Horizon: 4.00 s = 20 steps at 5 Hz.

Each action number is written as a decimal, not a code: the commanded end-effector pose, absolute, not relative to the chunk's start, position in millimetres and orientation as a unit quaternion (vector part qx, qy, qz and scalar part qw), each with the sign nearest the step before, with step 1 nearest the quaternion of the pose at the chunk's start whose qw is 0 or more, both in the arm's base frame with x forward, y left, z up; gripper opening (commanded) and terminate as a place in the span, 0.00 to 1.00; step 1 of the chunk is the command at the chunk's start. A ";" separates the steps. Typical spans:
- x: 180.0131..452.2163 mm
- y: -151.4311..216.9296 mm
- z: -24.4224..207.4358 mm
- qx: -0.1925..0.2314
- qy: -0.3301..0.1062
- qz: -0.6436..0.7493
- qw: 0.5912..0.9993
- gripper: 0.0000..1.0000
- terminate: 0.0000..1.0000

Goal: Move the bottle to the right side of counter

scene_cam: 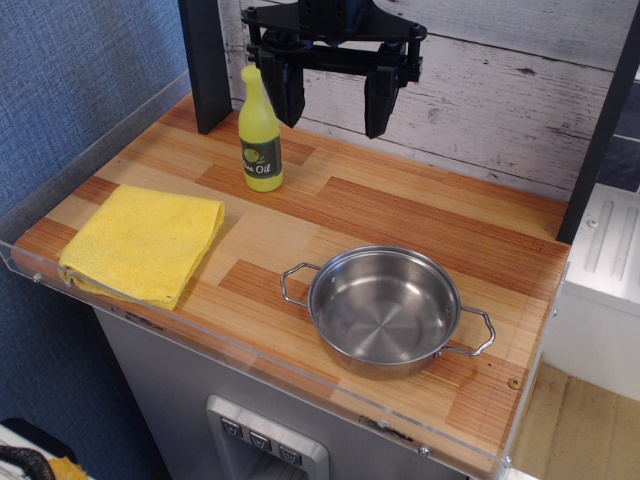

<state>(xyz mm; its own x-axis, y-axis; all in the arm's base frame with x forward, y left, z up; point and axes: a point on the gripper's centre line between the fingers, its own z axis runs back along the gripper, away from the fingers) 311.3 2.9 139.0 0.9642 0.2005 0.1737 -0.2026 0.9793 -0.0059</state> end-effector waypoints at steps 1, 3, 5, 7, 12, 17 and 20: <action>311.3 2.9 139.0 0.006 -0.087 0.102 0.991 1.00 0.00; 336.3 44.5 144.7 0.021 -0.095 0.168 0.981 1.00 0.00; 363.8 89.7 145.6 0.046 -0.101 0.234 0.966 1.00 0.00; 367.6 113.4 149.3 0.064 -0.104 0.265 0.956 1.00 0.00; 368.8 116.9 118.8 0.055 -0.068 0.266 0.960 1.00 0.00; 367.4 91.5 158.6 0.053 -0.113 0.278 0.952 0.00 0.00; 378.7 -11.1 174.7 -0.025 -0.122 0.167 0.978 0.00 0.00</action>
